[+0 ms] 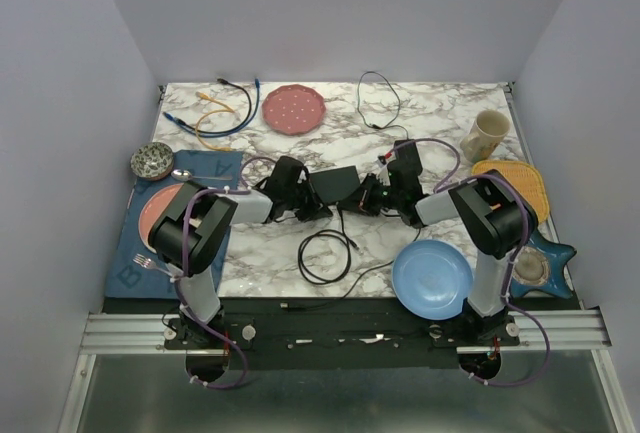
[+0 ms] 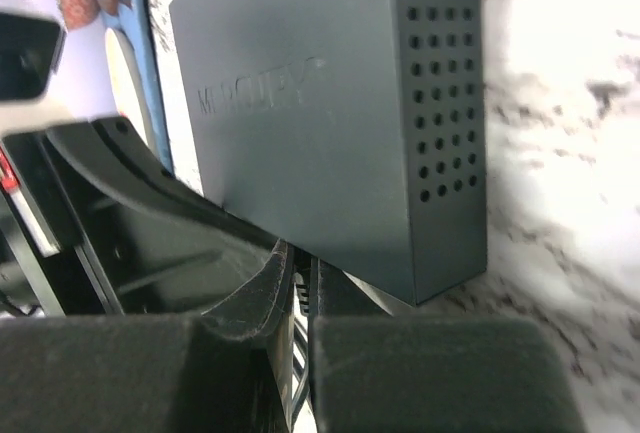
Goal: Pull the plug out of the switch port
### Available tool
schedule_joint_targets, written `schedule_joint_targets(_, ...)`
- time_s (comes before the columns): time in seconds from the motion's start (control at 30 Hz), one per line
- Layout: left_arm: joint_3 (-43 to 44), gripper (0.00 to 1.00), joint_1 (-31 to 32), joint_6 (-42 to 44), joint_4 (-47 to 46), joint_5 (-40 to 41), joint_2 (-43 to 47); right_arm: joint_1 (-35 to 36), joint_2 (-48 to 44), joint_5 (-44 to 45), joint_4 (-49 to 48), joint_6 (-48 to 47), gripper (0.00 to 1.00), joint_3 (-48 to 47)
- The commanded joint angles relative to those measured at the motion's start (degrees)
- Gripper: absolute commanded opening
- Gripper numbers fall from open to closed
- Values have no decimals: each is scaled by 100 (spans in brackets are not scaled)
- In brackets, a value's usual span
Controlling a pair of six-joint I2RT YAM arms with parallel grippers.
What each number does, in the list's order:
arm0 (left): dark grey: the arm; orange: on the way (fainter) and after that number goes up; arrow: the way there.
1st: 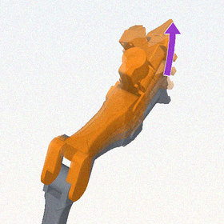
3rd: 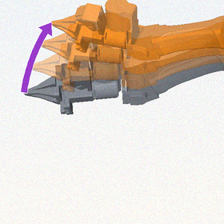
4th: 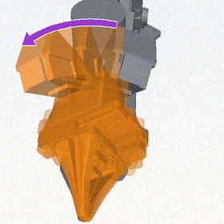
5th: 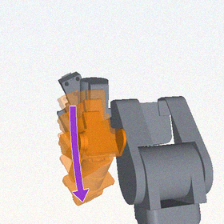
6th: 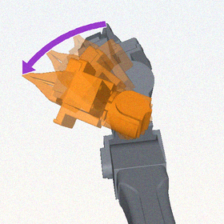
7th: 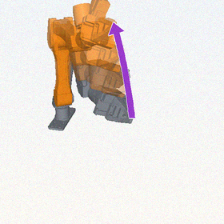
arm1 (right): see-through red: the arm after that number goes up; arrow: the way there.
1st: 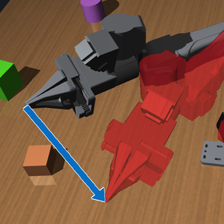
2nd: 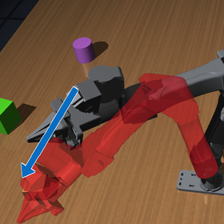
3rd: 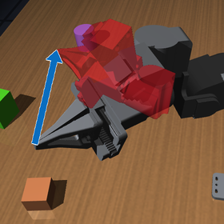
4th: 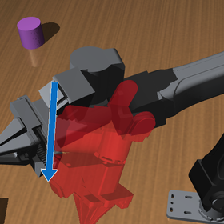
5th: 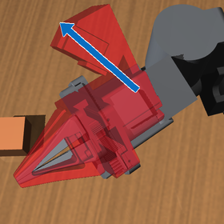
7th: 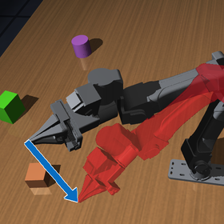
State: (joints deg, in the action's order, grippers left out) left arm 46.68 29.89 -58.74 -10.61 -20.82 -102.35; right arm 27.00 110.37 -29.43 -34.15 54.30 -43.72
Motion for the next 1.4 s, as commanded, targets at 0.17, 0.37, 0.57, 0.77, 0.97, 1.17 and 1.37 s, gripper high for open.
schedule_joint_targets(0.17, 439, 0, -273, 21, 463, 394, -172, 68, -498, -335, 743, -535, 0, 672)
schedule_joint_targets(0.37, 159, 0, -308, 204, 87, 456, 484, 68, -1612, 173, 1014, -675, 0, 822)
schedule_joint_targets(0.57, -817, 93, -247, 591, -1117, 202, 1917, 68, -2799, 1070, 2516, -1439, 0, -81)
schedule_joint_targets(0.77, -1432, 99, 262, 855, -1768, 288, 2841, 68, -3082, 1326, 3098, -1563, 0, -488)
schedule_joint_targets(0.97, -1626, 99, 1413, 1609, -1866, 815, 3203, 94, -3319, 1291, 3151, -1387, 0, -374)
schedule_joint_targets(1.17, -1601, 99, 2117, 1945, -1954, 1019, 3055, 139, -3618, 1317, 3274, -1370, 0, -312)
schedule_joint_targets(1.37, -1012, 81, 2188, 1867, -1173, 887, 2106, 217, -3899, 1308, 3318, -1326, 0, -224)
